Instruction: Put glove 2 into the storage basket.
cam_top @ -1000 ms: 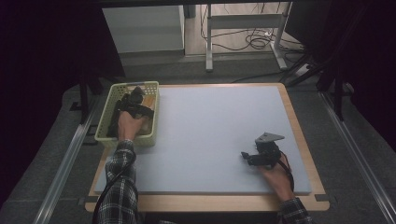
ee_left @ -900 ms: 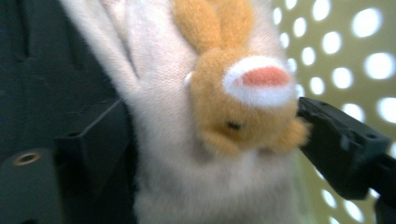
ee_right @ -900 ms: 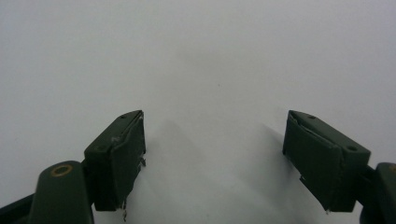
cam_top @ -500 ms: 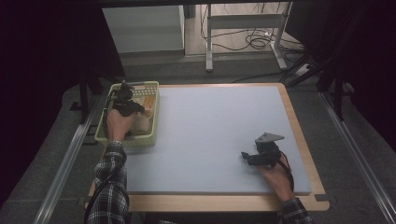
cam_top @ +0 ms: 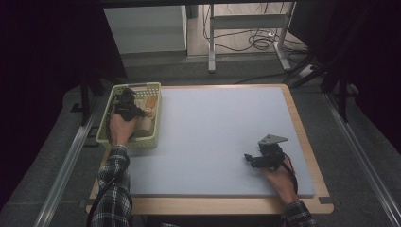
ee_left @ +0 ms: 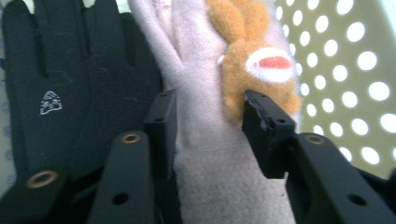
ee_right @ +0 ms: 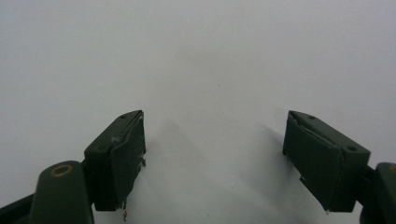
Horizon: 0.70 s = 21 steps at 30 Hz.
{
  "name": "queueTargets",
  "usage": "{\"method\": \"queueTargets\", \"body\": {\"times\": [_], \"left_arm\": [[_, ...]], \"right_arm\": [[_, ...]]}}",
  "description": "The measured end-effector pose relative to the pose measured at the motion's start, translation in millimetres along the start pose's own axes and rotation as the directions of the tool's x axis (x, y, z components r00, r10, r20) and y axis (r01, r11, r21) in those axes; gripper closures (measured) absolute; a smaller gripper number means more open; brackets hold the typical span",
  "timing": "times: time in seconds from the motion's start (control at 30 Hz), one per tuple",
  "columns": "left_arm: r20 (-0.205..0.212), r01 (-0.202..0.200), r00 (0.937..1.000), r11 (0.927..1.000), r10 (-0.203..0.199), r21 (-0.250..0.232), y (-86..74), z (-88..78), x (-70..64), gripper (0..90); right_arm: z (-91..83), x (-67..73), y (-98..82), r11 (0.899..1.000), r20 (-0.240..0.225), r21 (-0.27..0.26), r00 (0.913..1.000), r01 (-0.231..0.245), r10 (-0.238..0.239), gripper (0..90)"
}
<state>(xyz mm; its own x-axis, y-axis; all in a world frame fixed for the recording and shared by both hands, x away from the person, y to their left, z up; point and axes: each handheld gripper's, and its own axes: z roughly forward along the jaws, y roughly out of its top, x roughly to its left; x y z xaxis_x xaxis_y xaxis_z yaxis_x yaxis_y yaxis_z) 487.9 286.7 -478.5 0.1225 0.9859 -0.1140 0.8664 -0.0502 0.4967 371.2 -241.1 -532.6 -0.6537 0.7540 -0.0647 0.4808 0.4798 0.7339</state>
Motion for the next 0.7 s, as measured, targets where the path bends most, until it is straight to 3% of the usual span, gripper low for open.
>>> {"method": "queueTargets", "body": {"times": [0.47, 0.7], "left_arm": [[0.030, -0.025, 0.9991, 0.9933, 0.029, -0.112, -5.6, -23.5, 8.5, 21.4], [0.070, -0.018, 0.9971, 0.9881, 0.029, -0.152, -12.3, -31.1, 13.9, 15.9]], "right_arm": [[0.0, 0.0, 0.0, 1.000, 0.000, 0.000, 1.0000, 0.000, 0.000, 20.8], [-0.1, 0.2, 0.0, 1.000, 0.001, 0.000, 1.0000, 0.000, 0.000, 20.8]]}}
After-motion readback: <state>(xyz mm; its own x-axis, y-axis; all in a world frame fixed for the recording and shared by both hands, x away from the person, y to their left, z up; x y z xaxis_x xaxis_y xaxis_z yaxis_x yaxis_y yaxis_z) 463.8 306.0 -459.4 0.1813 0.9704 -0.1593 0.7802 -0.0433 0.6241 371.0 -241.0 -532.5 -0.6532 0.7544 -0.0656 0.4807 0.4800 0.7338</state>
